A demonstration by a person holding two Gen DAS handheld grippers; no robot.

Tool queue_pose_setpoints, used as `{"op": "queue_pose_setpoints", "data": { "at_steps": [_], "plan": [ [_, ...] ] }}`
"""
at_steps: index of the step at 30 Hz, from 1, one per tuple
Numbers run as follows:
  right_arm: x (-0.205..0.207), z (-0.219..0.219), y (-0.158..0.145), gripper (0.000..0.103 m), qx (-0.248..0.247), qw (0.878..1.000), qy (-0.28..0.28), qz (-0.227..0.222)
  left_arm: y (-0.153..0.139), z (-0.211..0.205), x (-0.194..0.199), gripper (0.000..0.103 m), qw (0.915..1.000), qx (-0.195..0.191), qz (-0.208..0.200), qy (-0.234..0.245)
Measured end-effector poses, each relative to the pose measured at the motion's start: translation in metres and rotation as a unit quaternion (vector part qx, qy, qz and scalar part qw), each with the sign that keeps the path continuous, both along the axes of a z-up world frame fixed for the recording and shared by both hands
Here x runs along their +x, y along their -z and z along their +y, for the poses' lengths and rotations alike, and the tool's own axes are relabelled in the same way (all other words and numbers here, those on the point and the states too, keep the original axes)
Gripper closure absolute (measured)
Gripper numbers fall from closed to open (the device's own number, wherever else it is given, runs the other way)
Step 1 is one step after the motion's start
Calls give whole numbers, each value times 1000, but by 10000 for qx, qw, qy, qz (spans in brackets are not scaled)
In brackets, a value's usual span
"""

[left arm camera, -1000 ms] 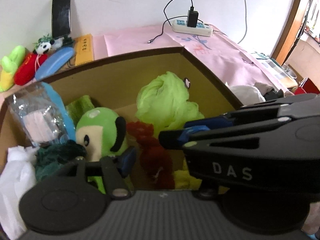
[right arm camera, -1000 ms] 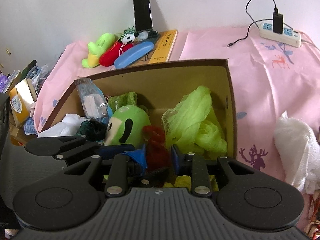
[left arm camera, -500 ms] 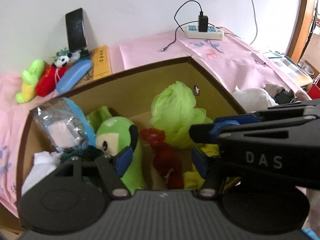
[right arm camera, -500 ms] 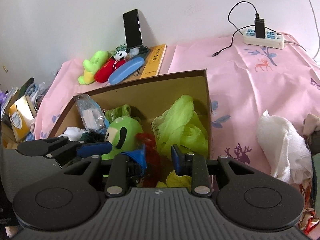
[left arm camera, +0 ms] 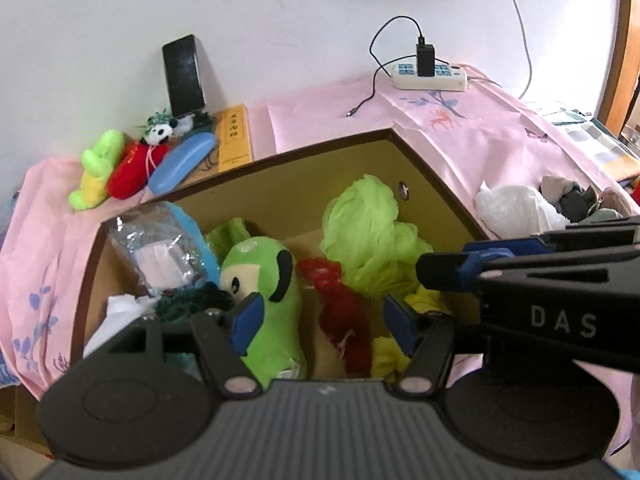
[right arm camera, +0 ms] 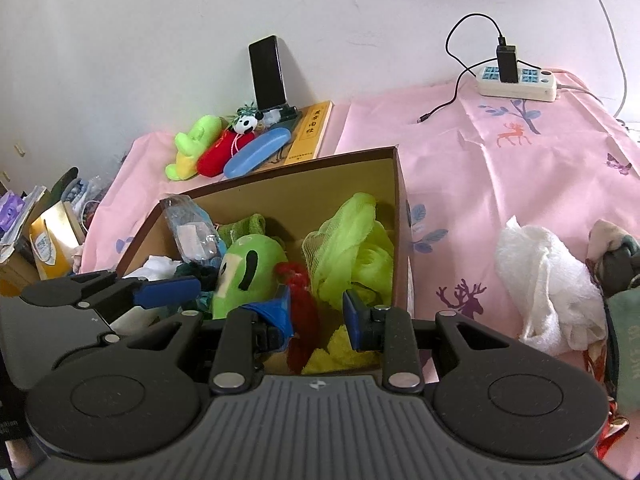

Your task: Organize soft objects

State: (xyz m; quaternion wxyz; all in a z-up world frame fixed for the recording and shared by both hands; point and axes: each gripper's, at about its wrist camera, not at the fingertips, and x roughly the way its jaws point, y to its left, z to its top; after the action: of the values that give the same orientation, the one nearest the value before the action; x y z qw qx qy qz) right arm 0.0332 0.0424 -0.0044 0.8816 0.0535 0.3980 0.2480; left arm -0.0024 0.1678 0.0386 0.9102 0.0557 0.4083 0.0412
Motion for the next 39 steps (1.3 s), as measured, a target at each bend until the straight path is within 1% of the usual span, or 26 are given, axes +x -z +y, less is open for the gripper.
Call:
{"op": "queue_pose_setpoints", "data": {
  "at_steps": [11, 21, 30, 39],
  "plan": [
    [-17, -22, -10, 92, 118, 9999, -64, -87, -14, -22, -18, 36, 9998, 65, -121, -127],
    [-27, -50, -12, 91, 153, 9999, -3, -68, -19, -52, -31, 35, 9998, 103, -173, -71],
    [-31, -84, -4, 91, 173, 9997, 131, 84, -16, -83, -37, 35, 9999, 100, -96, 65],
    [-29, -127, 12, 91, 163, 9981, 465, 371, -4, -125, -34, 35, 9991, 60, 47, 420]
  ]
}}
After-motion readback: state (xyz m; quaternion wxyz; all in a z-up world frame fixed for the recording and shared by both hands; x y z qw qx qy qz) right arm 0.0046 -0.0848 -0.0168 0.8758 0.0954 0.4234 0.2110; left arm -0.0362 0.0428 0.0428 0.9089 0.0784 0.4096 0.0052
